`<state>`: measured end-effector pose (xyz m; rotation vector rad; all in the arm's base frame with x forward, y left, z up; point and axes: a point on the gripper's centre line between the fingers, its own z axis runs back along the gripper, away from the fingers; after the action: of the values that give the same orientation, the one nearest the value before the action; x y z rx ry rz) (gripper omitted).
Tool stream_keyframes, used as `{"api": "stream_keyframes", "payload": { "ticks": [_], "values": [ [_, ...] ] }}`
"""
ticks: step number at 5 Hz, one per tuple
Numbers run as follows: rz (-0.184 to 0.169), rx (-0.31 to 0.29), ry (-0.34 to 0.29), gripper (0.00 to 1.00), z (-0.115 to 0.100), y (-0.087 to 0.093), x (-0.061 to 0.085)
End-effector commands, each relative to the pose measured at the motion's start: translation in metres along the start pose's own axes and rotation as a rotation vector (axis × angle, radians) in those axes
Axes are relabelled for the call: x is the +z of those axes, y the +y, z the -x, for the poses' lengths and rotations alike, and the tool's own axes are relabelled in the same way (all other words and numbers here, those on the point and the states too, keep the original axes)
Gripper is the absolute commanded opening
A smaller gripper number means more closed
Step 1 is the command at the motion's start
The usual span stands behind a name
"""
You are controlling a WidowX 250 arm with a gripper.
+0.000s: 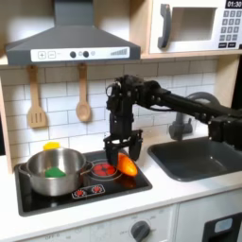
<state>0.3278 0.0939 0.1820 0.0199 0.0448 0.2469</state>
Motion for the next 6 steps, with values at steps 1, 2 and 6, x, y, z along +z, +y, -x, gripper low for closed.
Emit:
{"api": "stream_keyframes", "payload": {
  "ticks": [1, 2, 6],
  "values": [
    [-0.019, -0.003, 0.003, 1.0, 0.001, -0.008, -0.007],
    [-0.011, -0.013, 0.012, 1.0, 0.002, -0.018, -0.013],
    [-0.022, 0.068, 0.008, 1.0, -0.016, -0.033, -0.015]
  ]
}}
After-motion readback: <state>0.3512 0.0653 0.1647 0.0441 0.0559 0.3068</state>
